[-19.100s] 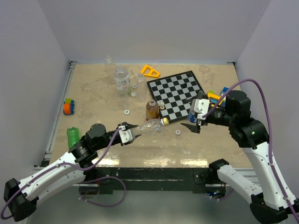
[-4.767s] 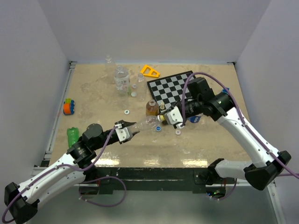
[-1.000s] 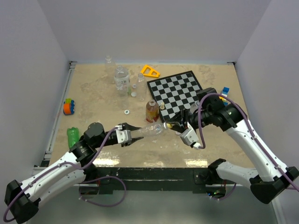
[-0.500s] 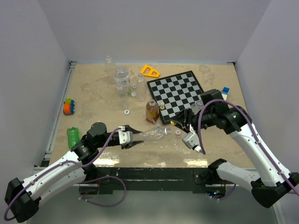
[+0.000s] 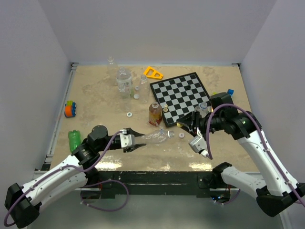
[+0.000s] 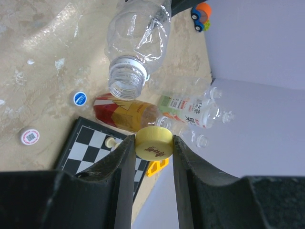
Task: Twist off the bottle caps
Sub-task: Place the bottle cap at the center of the board.
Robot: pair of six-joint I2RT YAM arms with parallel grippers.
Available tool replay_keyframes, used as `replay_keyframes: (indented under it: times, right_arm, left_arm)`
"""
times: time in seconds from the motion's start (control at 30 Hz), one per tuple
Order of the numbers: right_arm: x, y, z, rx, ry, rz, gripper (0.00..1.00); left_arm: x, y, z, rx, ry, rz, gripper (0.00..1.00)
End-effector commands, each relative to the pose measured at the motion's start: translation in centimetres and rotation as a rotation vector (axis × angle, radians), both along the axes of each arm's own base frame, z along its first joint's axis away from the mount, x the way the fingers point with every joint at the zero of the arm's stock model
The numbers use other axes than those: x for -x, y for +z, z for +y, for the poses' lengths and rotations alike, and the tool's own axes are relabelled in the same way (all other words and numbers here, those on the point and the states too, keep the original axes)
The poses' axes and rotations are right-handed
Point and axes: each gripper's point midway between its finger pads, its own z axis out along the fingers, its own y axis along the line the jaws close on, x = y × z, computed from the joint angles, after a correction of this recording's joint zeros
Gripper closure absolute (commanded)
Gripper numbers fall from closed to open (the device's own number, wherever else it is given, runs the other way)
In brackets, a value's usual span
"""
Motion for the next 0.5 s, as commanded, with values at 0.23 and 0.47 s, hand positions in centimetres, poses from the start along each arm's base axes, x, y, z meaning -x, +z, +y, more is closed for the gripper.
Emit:
replay_keyframes:
  times: [0.23,0.47]
  right_arm:
    - [1.0,1.5,-0.8,-0.109,-0.015,0.004,1.00]
    - [-0.5,-1.1,-1.5,-0.204,-0.342,0.346,0.92]
  left_arm:
    - [-0.6,2.0,0.3,0.049,0.034,-0.071,1.00]
    - [-1.6,3.7,1.5,0.088,0.134,-0.126,1.00]
